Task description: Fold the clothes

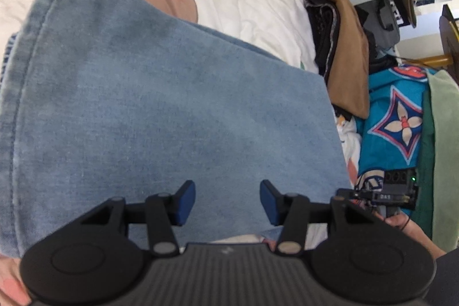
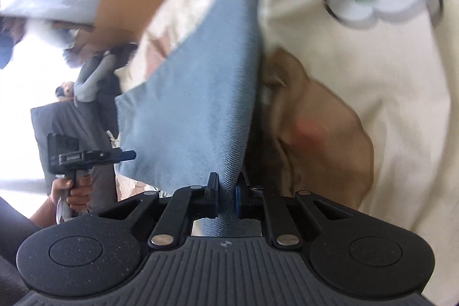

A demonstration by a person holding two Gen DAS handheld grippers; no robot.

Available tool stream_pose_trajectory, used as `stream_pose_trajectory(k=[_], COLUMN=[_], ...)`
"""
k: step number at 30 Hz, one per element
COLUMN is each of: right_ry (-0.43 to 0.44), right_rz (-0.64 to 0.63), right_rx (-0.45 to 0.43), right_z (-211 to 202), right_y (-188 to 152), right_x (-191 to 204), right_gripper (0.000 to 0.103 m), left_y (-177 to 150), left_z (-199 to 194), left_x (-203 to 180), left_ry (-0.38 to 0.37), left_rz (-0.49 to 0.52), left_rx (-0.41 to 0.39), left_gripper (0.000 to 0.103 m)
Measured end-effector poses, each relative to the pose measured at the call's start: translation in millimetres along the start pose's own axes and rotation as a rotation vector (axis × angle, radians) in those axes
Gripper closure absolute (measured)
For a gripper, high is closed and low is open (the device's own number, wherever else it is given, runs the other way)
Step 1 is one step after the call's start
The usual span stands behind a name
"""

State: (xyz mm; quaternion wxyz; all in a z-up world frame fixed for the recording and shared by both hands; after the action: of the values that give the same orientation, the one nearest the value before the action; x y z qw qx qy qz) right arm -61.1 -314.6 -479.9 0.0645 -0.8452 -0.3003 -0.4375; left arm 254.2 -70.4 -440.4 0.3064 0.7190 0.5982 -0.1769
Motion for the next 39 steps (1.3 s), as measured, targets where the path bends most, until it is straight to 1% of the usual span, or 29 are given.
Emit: stream_pose_trajectory(k=[4,5,6,7,8,10,11,12,13,14,15,17,18,19,20,22,23,25,27,30,31,32,34,35,36,39], right_ry=[-0.038,-0.046,-0.053,-0.06,-0.064,-0.056,-0.047,-0.039,-0.03,0.005,0.039,0.108,0.142,0.176,0.209,0.193,0.17,0.136,0.12,0.114,0.113,0.112,0.109,0.13,0.153,0.183], right_rz=[0.021,0.021,0.02,0.02,0.017,0.021,0.029,0.037,0.045,0.063,0.082,0.118,0.136,0.155,0.172,0.165,0.166,0.179,0.185,0.187,0.181,0.167,0.14,0.139,0.139,0.125], right_rx=[0.015,0.018,0.021,0.025,0.048,0.087,0.093,0.098,0.104,0.108,0.112,0.12,0.123,0.127,0.131,0.138,0.145,0.154,0.151,0.147,0.147,0.149,0.154,0.158,0.156,0.153], right_z=[14.7,17.7,20.6,23.6,28.0,35.8,38.7,41.7,44.4,43.1,41.7,38.4,36.6,34.7,32.6,31.3,34.9,43.9,51.7,68.7,73.3,77.4,85.4,80.2,77.0,63.5], right_y=[-7.4,-8.4,-9.3,-10.4,-14.0,-20.7,-21.7,-22.6,-23.5,-23.8,-23.9,-24.0,-23.9,-23.7,-23.5,-23.5,-25.1,-28.4,-30.8,-33.2,-33.8,-33.6,-33.2,-31.9,-30.2,-23.5], right_x=[-20.0,-23.5,-27.0,-30.5,-32.4,-34.7,-34.6,-34.6,-34.5,-31.3,-28.2,-21.9,-18.8,-15.7,-12.8,-16.7,-21.3,-29.1,-32.9,-28.3,-25.7,-21.1,-12.2,-13.8,-10.1,-5.6], right_gripper=[0.09,0.083,0.068,0.06,0.053,0.051,0.051,0.051,0.051,0.053,0.064,0.077,0.082,0.083,0.084,0.084,0.083,0.076,0.061,0.055,0.055,0.055,0.074,0.081,0.084,0.086], left_y=[-3.8,-4.2,-4.7,-5.2,-6.1,-8.0,-8.9,-9.7,-10.1,-10.4,-10.7,-11.4,-11.7,-12.0,-12.3,-12.8,-13.2,-14.5,-16.4,-18.2,-18.3,-18.3,-18.3,-18.1,-17.9,-18.8], left_z=[9.6,11.9,14.2,16.5,18.7,23.2,25.0,26.8,28.2,29.1,30.0,30.5,30.5,30.4,30.4,30.9,31.2,31.8,33.1,35.0,35.5,35.9,36.5,35.5,34.5,29.1], left_x=[6.4,7.8,8.9,9.8,10.8,13.9,16.3,18.7,21.4,24.3,27.2,34.3,38.2,42.4,46.3,50.5,51.8,51.1,48.4,45.1,45.2,45.5,44.3,42.3,40.2,29.7], left_ry=[0.014,0.016,0.018,0.021,0.027,0.048,0.057,0.067,0.077,0.085,0.094,0.113,0.124,0.134,0.138,0.132,0.133,0.149,0.17,0.197,0.203,0.207,0.217,0.222,0.227,0.215], left_rz=[0.006,0.004,0.004,0.004,0.009,0.02,0.02,0.019,0.018,0.015,0.013,0.007,0.005,0.001,-0.008,-0.028,-0.029,0.006,0.063,0.142,0.155,0.158,0.155,0.16,0.165,0.189], left_rx=[0.018,0.021,0.024,0.027,0.03,0.037,0.041,0.044,0.044,0.045,0.046,0.05,0.054,0.059,0.064,0.07,0.073,0.077,0.089,0.11,0.114,0.118,0.123,0.125,0.127,0.13], left_gripper=[0.051,0.051,0.051,0.051,0.051,0.053,0.056,0.057,0.06,0.065,0.068,0.084,0.089,0.097,0.1,0.1,0.1,0.1,0.1,0.1,0.1,0.1,0.1,0.1,0.1,0.1])
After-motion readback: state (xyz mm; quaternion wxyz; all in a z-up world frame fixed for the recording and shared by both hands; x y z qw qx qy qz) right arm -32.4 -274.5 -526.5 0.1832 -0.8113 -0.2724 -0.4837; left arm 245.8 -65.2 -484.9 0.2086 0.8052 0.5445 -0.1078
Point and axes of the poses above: each gripper's, at about its wrist camera, not at the fingertips, and z roughly the way its jaws point, x to its left, y to its top, the point moved 10 cm from there along z, roughly the way its jaws point, and after that the axes turned 12 degrees about -x, right-handed, at the moved point
